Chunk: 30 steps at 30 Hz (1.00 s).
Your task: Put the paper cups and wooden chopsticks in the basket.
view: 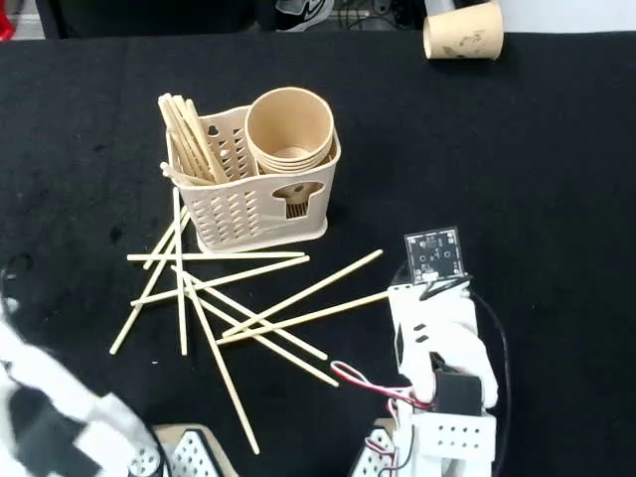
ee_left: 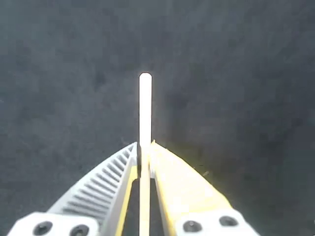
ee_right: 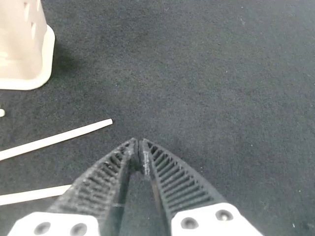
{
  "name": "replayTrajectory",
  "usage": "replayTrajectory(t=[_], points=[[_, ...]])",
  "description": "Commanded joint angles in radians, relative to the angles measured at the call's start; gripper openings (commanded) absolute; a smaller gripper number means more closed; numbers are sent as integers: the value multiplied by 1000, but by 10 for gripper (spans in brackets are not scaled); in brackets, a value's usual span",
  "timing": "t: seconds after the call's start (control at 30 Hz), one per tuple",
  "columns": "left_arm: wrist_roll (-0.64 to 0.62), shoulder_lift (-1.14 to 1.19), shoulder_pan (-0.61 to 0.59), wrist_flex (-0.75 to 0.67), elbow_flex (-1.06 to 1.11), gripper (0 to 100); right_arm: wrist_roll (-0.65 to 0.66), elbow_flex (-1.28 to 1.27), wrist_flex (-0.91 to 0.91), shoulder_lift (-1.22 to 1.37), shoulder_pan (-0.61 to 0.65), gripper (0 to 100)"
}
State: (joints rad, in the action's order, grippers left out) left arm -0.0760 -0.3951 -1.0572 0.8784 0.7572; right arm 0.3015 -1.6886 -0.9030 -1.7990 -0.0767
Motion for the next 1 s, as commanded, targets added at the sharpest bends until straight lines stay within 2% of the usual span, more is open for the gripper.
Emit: replayTrajectory(t=[0.0,0.2,0.37,0.43,0.5,0.6,0.73,0.83,0.97], points=[[-91,-405,16,-41,62,30,6,4,-6,-68,-12,15],[-233,-822,125,-267,191,29,6,4,-6,-68,-12,15],[-270,-1048,346,-654,320,29,6,4,-6,-68,-12,15],[-264,-1074,476,-852,354,29,6,4,-6,-67,-11,15],[-233,-1062,576,-980,357,29,6,4,-6,-67,-11,15],[-178,-1011,707,-984,262,29,6,4,-17,-68,-9,15],[-178,-876,845,-904,61,28,6,4,-15,-68,-8,15],[-180,-766,905,-809,-51,28,6,4,-14,-68,-8,15],[-180,-637,978,-793,-70,28,6,4,-14,-68,-8,15]])
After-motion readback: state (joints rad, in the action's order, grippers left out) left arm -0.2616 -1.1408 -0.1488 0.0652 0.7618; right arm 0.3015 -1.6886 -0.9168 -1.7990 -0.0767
